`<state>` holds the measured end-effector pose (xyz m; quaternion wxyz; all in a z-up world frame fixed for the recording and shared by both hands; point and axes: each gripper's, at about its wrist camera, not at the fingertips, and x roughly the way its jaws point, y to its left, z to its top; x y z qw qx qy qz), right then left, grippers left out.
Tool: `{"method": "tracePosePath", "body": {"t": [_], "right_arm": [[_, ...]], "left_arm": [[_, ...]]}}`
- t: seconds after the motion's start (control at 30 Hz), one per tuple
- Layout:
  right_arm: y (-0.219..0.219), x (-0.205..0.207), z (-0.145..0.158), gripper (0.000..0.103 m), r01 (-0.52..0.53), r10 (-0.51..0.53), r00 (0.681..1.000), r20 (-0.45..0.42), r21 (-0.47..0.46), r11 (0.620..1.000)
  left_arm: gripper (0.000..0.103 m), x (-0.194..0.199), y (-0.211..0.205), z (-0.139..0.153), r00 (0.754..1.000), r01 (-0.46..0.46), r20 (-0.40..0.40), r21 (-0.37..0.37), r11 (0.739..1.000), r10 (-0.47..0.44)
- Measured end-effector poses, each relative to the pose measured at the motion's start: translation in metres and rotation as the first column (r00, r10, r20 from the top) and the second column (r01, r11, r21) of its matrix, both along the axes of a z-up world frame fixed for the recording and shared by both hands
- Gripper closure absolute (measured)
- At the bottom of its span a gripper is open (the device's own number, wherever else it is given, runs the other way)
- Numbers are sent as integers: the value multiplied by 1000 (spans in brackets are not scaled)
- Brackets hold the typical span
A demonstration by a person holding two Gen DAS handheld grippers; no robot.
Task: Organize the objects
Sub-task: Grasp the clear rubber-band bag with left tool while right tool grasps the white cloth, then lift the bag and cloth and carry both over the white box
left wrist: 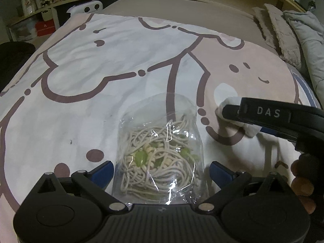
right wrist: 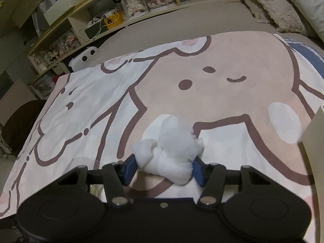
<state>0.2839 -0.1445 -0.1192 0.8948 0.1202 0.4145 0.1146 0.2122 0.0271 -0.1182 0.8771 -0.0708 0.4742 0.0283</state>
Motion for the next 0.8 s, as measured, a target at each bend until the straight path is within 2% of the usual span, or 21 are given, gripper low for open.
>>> {"method": "tracePosePath", "body": {"t": [0.03,0.1,0.4,0.8], "right_arm": [[0,0,0,46,0,0,1000,-1,0,1000],[-1,-1,1,46,3,-3,1000,-2,1,1000],[-7,-14,20,46,8,-7,1000,30,-27,1000],[-32,-45,65,46,50,-44,993,114,-51,997]], "left_arm": [[12,-1,3,0,1000,-27,4,-9,1000,27],[18,-1,8,0,999,-52,6,-18,999,52],[41,-1,14,12,999,-40,24,-22,999,41],[42,-19,9,65,986,-1,165,-20,1000,4]]}}
